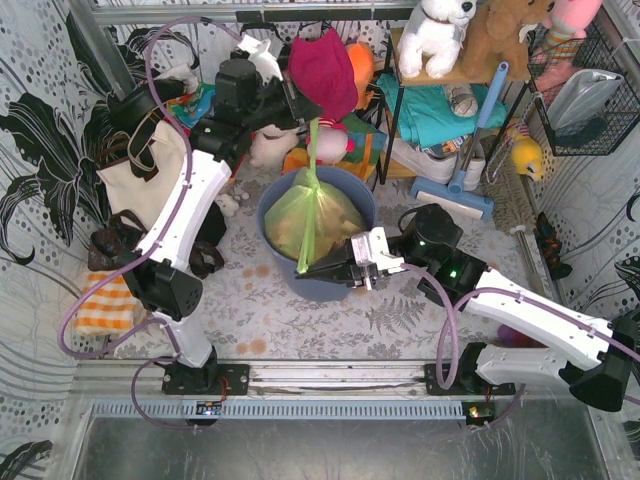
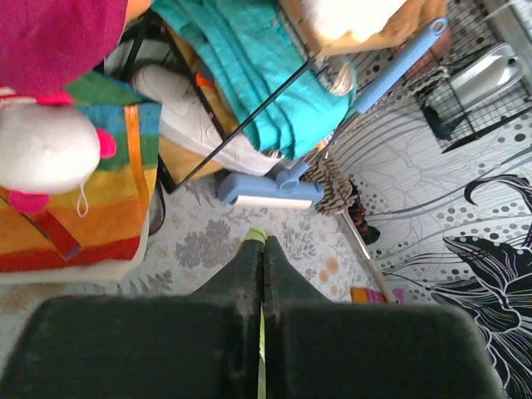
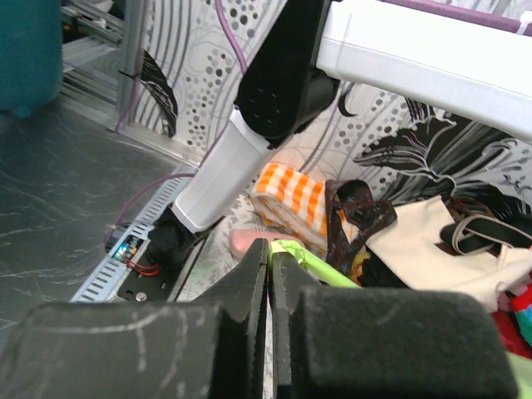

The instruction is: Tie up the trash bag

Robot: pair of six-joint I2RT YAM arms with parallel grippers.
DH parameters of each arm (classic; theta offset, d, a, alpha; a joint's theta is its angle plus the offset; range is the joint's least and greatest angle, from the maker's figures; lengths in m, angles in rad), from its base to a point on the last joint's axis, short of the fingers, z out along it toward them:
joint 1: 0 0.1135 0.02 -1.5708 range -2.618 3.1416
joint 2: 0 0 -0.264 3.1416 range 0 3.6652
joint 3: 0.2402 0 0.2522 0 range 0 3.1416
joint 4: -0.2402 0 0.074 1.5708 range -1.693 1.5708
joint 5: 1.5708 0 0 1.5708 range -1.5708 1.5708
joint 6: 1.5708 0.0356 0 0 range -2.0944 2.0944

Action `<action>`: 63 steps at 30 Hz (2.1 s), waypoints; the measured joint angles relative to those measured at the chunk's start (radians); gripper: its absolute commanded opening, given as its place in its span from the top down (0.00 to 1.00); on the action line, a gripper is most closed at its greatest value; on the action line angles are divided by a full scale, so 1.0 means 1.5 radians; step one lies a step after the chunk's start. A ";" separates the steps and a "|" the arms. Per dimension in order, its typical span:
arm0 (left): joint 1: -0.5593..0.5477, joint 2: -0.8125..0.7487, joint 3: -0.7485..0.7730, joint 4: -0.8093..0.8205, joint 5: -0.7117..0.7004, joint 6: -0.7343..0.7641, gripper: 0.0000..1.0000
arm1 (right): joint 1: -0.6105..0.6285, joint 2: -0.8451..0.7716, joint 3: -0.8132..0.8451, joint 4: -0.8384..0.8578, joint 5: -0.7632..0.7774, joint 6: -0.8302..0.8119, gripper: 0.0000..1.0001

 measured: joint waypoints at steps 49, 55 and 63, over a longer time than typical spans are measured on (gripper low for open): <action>0.028 0.147 0.029 -0.124 0.022 0.031 1.00 | 0.124 -0.030 -0.107 -0.108 0.217 -0.027 1.00; 0.031 0.104 0.005 -0.103 0.029 0.034 1.00 | 0.144 -0.031 -0.100 -0.112 0.232 -0.037 1.00; 0.064 -0.011 -0.099 0.063 0.076 0.010 1.00 | 0.182 -0.034 -0.060 -0.069 0.334 -0.121 1.00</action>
